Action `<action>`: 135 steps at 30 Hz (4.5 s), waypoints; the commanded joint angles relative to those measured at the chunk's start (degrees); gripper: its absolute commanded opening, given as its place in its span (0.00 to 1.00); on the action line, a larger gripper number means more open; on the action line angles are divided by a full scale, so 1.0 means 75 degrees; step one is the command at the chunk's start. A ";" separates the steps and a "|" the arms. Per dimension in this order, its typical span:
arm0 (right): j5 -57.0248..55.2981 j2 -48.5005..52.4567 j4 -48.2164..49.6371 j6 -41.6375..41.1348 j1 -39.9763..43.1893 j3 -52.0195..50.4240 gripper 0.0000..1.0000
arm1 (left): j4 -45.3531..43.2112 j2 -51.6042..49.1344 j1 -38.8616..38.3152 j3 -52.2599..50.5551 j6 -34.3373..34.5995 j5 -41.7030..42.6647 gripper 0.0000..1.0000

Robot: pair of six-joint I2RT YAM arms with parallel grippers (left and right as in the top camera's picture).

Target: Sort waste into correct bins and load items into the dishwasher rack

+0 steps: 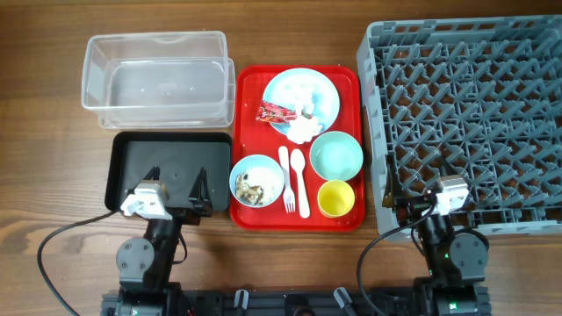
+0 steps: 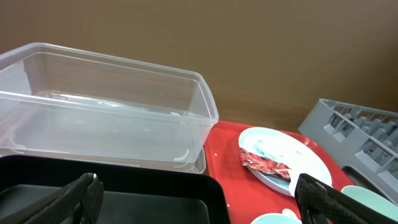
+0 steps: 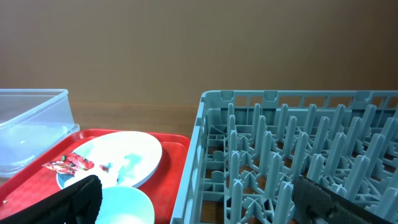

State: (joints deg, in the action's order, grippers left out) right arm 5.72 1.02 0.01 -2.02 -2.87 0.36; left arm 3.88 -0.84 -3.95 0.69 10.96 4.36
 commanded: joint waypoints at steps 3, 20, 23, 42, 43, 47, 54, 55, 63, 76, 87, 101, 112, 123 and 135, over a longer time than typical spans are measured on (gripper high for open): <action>-0.0105 -0.0006 0.0032 0.0064 -0.0029 -0.0006 1.00 | 0.0009 0.0055 0.0058 -0.0047 -0.0152 0.0090 1.00; -0.0102 -0.0006 0.0032 -0.0207 -0.0029 -0.0006 1.00 | 0.0009 0.0055 0.0058 -0.0047 -0.0152 0.0090 1.00; -0.0114 0.0000 0.0026 -0.0350 -0.0029 -0.0006 1.00 | 0.0009 0.0055 0.0058 -0.0047 -0.0152 0.0076 1.00; -0.0242 0.5135 -0.3628 0.0265 -0.0029 0.5077 1.00 | 0.1521 -0.4220 0.0058 0.3351 -0.0149 -0.0163 1.00; -0.0242 0.5496 -0.4342 0.0245 -0.0029 0.5560 1.00 | 0.2063 -0.4893 0.0055 0.3966 -0.0146 -0.0152 1.00; -0.0245 0.6502 -0.6216 -0.0353 -0.0029 0.6846 1.00 | 0.4275 -0.7082 0.0055 0.6210 -0.0146 0.0545 1.00; 0.0015 0.6592 -0.6356 -0.0356 -0.0029 0.6866 1.00 | 0.5823 -0.8029 0.0058 0.7367 -0.0149 0.0568 1.00; 0.0017 0.6592 -0.6353 -0.0358 -0.0029 0.6866 1.00 | 0.5587 -0.8032 0.0058 0.7367 -0.0149 0.0781 1.00; 0.0102 0.6595 -0.6327 -0.0723 -0.0029 0.6866 1.00 | 0.3762 -0.9824 -0.0743 0.8722 -0.0093 0.0542 1.00; 0.0102 0.6773 -0.6438 -0.0787 -0.0029 0.6866 1.00 | -0.0545 -1.4481 -0.3075 0.9463 -0.0090 0.0516 0.98; 0.0105 0.7038 -0.6563 -0.0784 -0.0029 0.6866 1.00 | -0.0711 -1.5734 -0.3389 0.9460 -0.0085 0.0525 0.31; 0.0099 0.7035 -0.6694 -0.0740 -0.0029 0.6866 1.00 | 0.1064 -1.2482 -0.1472 0.9463 0.0023 -0.0516 0.04; 0.0102 0.7035 -0.6691 -0.0749 -0.0029 0.6866 1.00 | 0.2043 -1.2674 -0.0606 0.9445 0.0026 0.0216 0.63; 0.0102 0.7035 -0.6709 -0.0752 -0.0029 0.6866 1.00 | 0.3232 -1.3895 -0.2492 0.9396 0.2748 0.0411 0.73; 0.0102 0.7035 -0.6723 -0.0752 -0.0029 0.6866 1.00 | 0.2200 -1.5023 -0.2489 0.9396 0.3634 0.0286 0.70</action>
State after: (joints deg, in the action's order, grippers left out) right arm 5.76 53.58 -50.37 -7.31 -2.85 50.52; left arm 20.97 -111.55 -22.72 71.53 37.45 6.96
